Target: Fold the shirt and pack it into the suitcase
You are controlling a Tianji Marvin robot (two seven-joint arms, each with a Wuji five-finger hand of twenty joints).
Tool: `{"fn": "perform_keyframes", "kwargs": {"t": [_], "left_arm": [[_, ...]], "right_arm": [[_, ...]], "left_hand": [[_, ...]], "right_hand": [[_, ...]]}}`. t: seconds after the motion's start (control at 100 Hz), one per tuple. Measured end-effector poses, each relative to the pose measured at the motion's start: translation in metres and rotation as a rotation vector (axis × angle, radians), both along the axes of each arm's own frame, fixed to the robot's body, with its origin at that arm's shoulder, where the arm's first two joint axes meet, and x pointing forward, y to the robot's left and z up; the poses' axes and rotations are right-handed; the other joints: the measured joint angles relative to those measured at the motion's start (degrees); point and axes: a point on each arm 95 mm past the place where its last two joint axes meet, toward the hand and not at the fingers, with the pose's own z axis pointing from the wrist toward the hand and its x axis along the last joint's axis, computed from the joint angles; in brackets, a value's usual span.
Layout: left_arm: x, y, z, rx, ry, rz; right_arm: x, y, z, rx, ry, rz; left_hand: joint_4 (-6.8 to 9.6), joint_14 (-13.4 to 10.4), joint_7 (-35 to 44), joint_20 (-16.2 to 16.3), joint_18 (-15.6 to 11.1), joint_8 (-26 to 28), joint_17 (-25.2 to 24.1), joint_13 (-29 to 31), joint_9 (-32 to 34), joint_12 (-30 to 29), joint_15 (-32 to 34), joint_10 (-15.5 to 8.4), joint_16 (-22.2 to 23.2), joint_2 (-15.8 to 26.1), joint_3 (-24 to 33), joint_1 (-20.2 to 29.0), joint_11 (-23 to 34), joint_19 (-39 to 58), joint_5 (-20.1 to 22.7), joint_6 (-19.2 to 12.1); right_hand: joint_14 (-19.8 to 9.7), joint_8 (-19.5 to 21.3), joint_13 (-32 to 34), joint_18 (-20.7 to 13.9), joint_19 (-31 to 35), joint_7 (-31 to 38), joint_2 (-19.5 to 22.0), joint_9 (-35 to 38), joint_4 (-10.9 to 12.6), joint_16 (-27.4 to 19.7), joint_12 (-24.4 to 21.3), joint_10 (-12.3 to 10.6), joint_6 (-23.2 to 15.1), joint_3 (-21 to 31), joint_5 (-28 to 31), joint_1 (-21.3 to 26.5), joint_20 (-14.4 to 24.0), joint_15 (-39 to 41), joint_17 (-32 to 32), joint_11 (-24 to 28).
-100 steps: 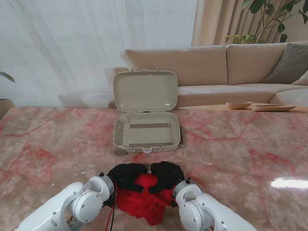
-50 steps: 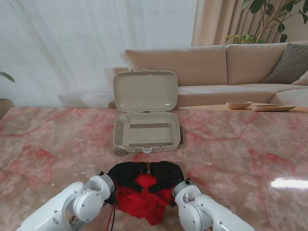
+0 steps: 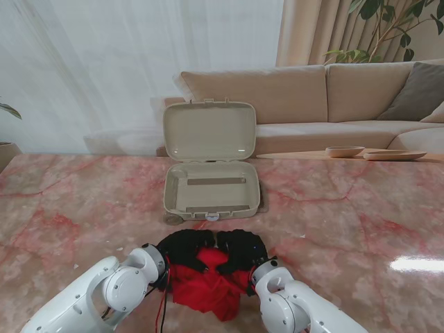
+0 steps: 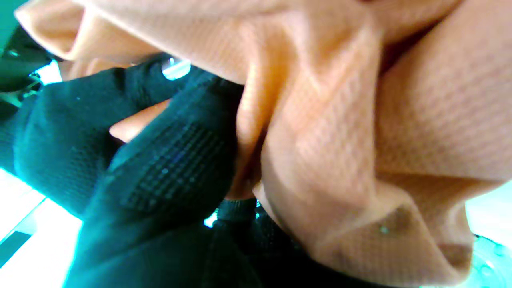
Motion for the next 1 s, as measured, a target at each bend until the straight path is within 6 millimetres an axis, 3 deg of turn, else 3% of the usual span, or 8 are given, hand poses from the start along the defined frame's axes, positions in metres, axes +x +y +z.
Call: {"fn": "perform_keyframes", "kwargs": {"t": [0.12,0.15,0.6,1.0], "left_arm": [[0.004,0.000,0.006,-0.024,-0.005,0.005],[0.005,0.000,0.008,-0.031,-0.007,0.006],[0.022,0.003,0.043,-0.142,-0.074,0.061],[0.036,0.010,0.096,-0.161,-0.177,0.084]], "right_arm": [[0.001,-0.001,0.007,0.012,-0.023,-0.002],[0.002,-0.001,0.010,0.015,-0.031,-0.003],[0.016,0.001,0.049,0.052,-0.159,-0.006],[0.035,0.006,0.099,0.071,-0.274,-0.004]], "left_hand": [[0.00,0.00,1.14,-0.09,-0.03,1.31,0.93,1.28,0.00,1.18,0.21,0.17,0.22,-1.13,2.33,-0.28,0.90,0.12,0.05,-0.40],[0.00,0.00,1.22,-0.10,-0.04,1.50,1.29,1.32,0.00,1.34,0.63,0.21,0.27,-1.26,2.55,-0.28,1.05,0.32,0.05,-0.50],[-0.01,0.00,3.42,-0.68,-0.04,2.20,2.94,2.61,0.62,2.71,0.85,0.43,0.44,-3.58,4.89,-0.27,2.11,0.55,1.28,-2.67],[-0.01,0.00,3.49,-0.78,-0.04,2.75,3.45,2.61,0.62,2.77,0.90,0.52,0.54,-3.70,5.43,-0.26,2.13,0.58,1.36,-3.23]], "right_hand": [[-0.01,0.01,0.00,0.00,0.01,0.01,-0.61,0.04,0.09,0.02,0.00,0.00,0.00,0.93,0.11,0.63,-0.01,0.21,0.33,0.00],[-0.01,0.01,0.02,0.00,0.02,0.01,-0.87,0.07,1.21,0.02,0.01,0.00,0.00,0.97,0.42,0.66,-0.01,0.32,0.46,0.01],[-0.01,2.26,0.48,0.00,0.62,0.02,-2.27,0.60,1.28,0.81,2.76,0.17,0.77,5.36,0.57,1.97,-0.02,1.67,1.17,0.14],[-0.02,2.91,0.50,0.00,0.68,0.02,-2.82,0.60,1.88,0.85,3.46,0.19,0.84,5.74,0.57,2.00,-0.03,2.00,1.22,0.16]]}}
